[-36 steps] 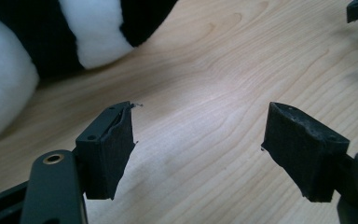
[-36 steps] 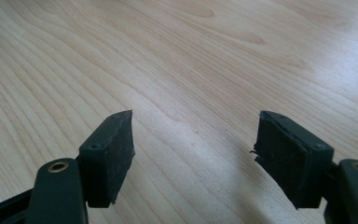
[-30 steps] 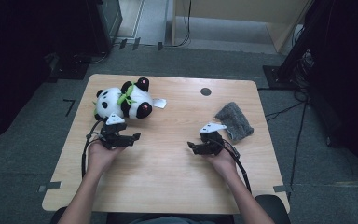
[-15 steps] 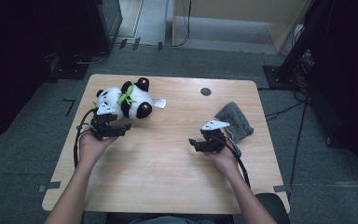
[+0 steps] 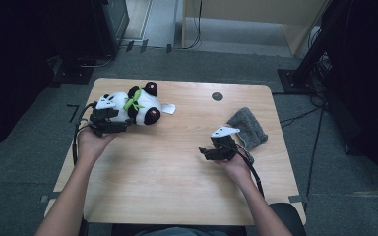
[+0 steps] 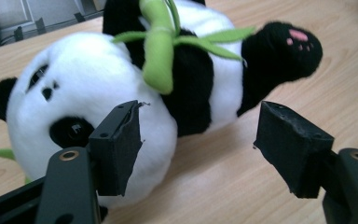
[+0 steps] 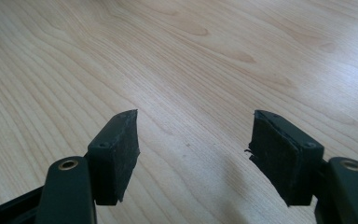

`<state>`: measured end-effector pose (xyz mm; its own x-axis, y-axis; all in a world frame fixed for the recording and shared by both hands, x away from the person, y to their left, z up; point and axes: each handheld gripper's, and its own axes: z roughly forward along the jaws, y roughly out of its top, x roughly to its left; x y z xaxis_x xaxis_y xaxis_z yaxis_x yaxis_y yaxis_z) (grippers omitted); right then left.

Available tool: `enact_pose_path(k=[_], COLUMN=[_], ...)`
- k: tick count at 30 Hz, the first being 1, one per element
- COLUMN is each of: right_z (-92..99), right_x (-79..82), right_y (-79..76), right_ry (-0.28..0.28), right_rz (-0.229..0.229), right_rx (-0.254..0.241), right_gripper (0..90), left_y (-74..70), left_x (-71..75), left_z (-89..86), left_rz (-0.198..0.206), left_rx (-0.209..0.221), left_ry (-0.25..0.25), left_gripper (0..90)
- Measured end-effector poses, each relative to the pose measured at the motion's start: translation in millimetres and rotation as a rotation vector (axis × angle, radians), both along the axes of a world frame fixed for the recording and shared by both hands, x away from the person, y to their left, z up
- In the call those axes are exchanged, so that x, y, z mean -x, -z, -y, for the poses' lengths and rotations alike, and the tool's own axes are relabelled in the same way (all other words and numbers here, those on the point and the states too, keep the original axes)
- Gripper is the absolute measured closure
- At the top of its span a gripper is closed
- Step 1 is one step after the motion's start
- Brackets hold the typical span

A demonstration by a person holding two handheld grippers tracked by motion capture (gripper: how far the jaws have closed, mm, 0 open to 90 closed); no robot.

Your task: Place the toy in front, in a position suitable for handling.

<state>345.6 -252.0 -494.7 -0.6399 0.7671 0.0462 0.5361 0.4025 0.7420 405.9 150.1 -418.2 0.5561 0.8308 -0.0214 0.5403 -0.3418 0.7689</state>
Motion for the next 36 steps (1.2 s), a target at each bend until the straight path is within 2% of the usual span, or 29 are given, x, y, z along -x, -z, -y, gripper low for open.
enact_pose_path(k=[2,6,11,15,18,21,25,27,30,34,36], right_z=[-0.4,-0.1,0.4,-1.1,-1.0,-0.8,0.2,0.9,1.5,1.4,1.4], right_x=[0.2,0.3,-0.5,-0.7,-1.3,-1.0,-0.3,0.0,-0.1,-0.1,-0.1], right_y=[0.2,-0.2,-0.4,-0.5,-0.5,-0.7,-1.5,-2.0,-2.3,-2.1,-1.9], right_ry=[-0.005,-0.010,-0.020,-0.025,-0.031,-0.032,-0.031,-0.033,-0.033,-0.034,-0.034], right_rz=[-0.001,-0.007,-0.015,-0.026,-0.024,-0.027,-0.030,-0.024,-0.023,-0.025,-0.027], right_rx=[0.005,0.001,-0.001,0.005,0.009,0.012,0.011,0.013,0.013,0.016,0.018], right_gripper=[32.7,33.9,36.0,37.3,37.8,38.1,38.9,39.3,39.6,39.9,39.9], left_y=[-1.3,-2.3,-2.3,-0.6,-0.6,0.8,3.5,5.1,4.6,1.2,-5.1], left_x=[-3.9,-10.5,-17.5,-25.4,-28.5,-32.9,-35.7,-36.2,-37.5,-35.9,-32.8], left_z=[-1.6,-2.6,0.1,1.1,2.6,2.8,4.4,5.5,5.3,5.0,6.0], left_rz=[0.004,0.015,0.030,0.018,0.035,0.013,0.013,0.012,-0.022,-0.018,-0.002], left_rx=[0.018,0.026,0.012,0.008,0.004,0.003,0.009,-0.006,0.029,0.048,0.064], left_ry=[-0.007,-0.023,-0.032,-0.031,-0.034,-0.036,-0.029,-0.028,-0.047,-0.053,-0.053], left_gripper=[32.1,37.0,47.0,51.8,56.3,61.2,66.2,73.2,78.5,81.1,81.4])
